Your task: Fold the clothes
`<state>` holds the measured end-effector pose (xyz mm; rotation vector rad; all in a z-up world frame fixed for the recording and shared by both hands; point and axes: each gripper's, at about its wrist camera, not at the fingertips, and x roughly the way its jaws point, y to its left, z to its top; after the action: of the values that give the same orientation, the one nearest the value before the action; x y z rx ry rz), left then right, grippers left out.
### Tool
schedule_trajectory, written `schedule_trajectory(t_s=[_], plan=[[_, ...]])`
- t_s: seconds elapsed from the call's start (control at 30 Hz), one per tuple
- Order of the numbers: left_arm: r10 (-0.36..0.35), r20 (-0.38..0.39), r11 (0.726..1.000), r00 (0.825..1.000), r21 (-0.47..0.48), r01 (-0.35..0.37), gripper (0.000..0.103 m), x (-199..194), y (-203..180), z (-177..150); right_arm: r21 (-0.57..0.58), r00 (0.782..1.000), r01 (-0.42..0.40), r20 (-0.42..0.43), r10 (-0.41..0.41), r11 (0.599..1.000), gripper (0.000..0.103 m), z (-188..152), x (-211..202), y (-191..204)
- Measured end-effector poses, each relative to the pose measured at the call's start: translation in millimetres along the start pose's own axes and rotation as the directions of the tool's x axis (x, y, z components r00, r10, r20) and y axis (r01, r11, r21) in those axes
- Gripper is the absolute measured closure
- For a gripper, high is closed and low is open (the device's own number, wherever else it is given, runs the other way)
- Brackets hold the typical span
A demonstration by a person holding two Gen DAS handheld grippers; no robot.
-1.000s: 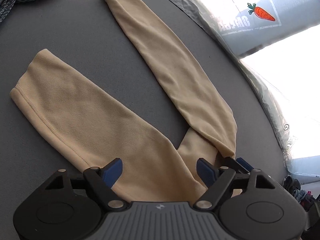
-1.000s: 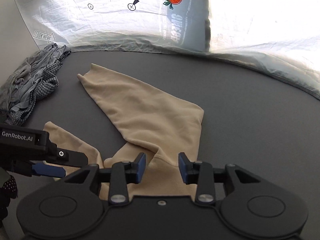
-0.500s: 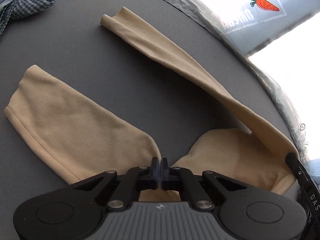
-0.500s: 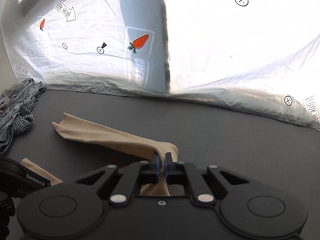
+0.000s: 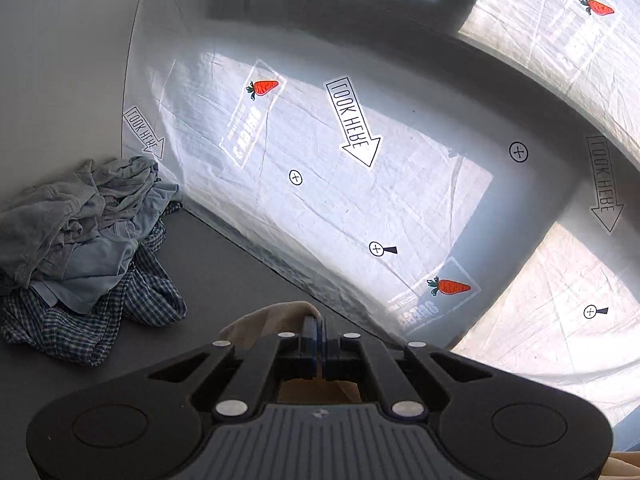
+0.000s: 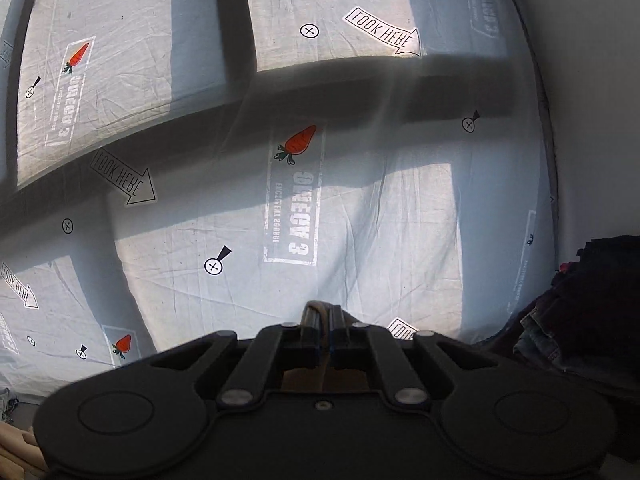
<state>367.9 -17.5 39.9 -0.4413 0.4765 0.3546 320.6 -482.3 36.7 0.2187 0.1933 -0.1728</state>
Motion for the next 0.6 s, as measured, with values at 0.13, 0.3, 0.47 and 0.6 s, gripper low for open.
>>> schedule_trajectory(t_s=[0.13,0.3,0.47,0.6], plan=[[-0.049,0.182,0.999,0.982,0.009,0.049,0.101,-62,1,39,0.044,0.996,-0.051,0.07,0.048,0.998,0.099,21,-38,-2],[-0.07,0.367,0.998,0.928,0.021,0.066,0.101,-129,9,71,0.051,0.984,-0.134,0.126,0.126,0.99,0.099,42,-73,5],[-0.071,0.424,0.997,0.903,0.025,0.067,0.101,-150,18,86,0.06,0.979,-0.18,0.111,0.173,0.982,0.099,45,-71,18],[-0.017,0.391,1.0,0.92,0.016,0.012,0.101,-113,23,90,0.06,0.982,-0.188,0.047,0.185,0.98,0.099,36,-44,29]])
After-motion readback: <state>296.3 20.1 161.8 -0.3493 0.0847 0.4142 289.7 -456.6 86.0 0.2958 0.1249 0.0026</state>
